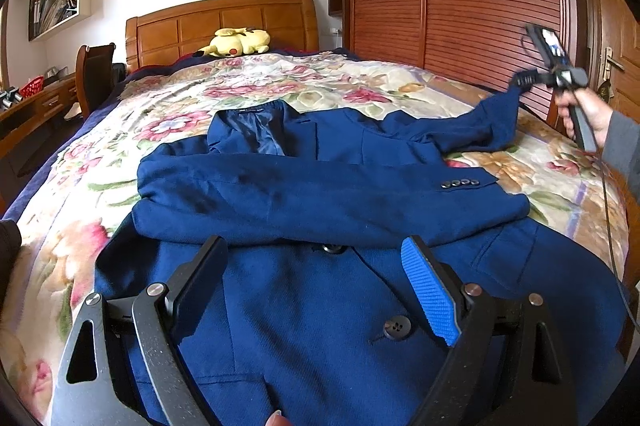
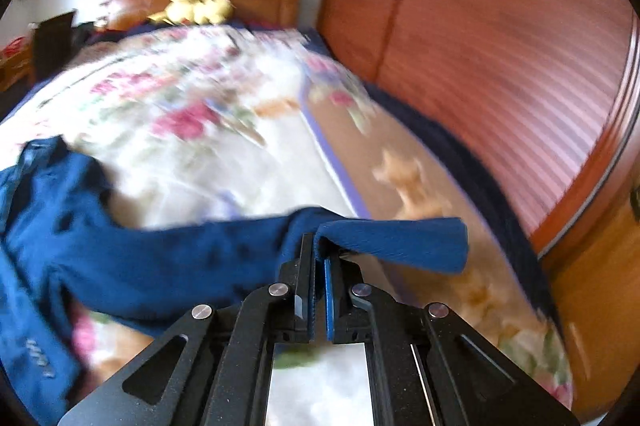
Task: Fold large clothes
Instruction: 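Move the right gripper to the other sleeve's cuff and grasp it, then carry the held sleeve across the jacket front with the right gripper, release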
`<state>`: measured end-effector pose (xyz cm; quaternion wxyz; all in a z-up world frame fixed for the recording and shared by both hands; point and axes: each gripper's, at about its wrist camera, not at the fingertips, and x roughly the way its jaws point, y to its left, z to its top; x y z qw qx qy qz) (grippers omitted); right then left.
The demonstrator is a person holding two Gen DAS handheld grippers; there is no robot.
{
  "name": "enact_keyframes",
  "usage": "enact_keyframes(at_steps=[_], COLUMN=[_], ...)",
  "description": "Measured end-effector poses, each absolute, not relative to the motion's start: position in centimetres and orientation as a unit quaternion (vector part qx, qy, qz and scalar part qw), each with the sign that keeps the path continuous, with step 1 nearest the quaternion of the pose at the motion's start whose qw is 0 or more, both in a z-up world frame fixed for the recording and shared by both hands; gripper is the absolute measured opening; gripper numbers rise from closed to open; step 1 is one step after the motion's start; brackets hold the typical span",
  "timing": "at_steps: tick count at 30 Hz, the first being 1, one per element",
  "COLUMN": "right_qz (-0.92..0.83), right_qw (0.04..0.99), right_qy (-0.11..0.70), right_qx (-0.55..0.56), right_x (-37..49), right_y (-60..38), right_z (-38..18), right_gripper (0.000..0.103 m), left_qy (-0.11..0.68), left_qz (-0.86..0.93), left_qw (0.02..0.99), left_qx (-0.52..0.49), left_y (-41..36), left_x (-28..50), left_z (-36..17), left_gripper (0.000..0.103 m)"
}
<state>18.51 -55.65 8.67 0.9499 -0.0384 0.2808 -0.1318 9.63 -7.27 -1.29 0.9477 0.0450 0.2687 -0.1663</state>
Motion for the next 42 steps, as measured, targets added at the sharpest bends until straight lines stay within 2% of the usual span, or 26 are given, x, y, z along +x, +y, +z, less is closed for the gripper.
enact_keyframes(at_steps=[10,18,25,32,36,42], right_qz=[-0.034,0.035,0.095,0.167,0.193,0.220], right_qw=[0.970,0.966,0.962,0.953,0.943,0.937], right_qy=[0.219,0.212,0.206,0.208,0.236,0.263], right_qx=[-0.099,-0.143,-0.151,-0.143,-0.133,-0.073], right_x=[13.6,11.5,10.3,10.2,11.3,12.6], right_y=[-42.9,-34.4,-30.9,-28.9,-28.3,-28.7], right_z=[14.2,14.7,15.1,13.8,11.6,9.0], right_gripper=[0.003,0.003,0.003,0.003,0.003,0.003], left_qy=[0.268,0.259,0.254,0.252,0.252,0.246], left_qz=[-0.166,-0.149,-0.133,-0.128,-0.124,-0.117], left_qw=[0.948,0.953,0.957,0.959,0.959,0.962], left_qx=[0.050,0.050,0.041,0.023,0.025,0.023], left_y=[-5.7,-2.9,-0.9,0.1,0.1,0.7], left_x=[8.1,6.6,6.4,6.7,6.7,6.6], left_z=[-0.6,0.0,0.5,0.7,0.6,0.8], left_gripper=[0.089,0.089,0.089,0.089,0.089,0.089])
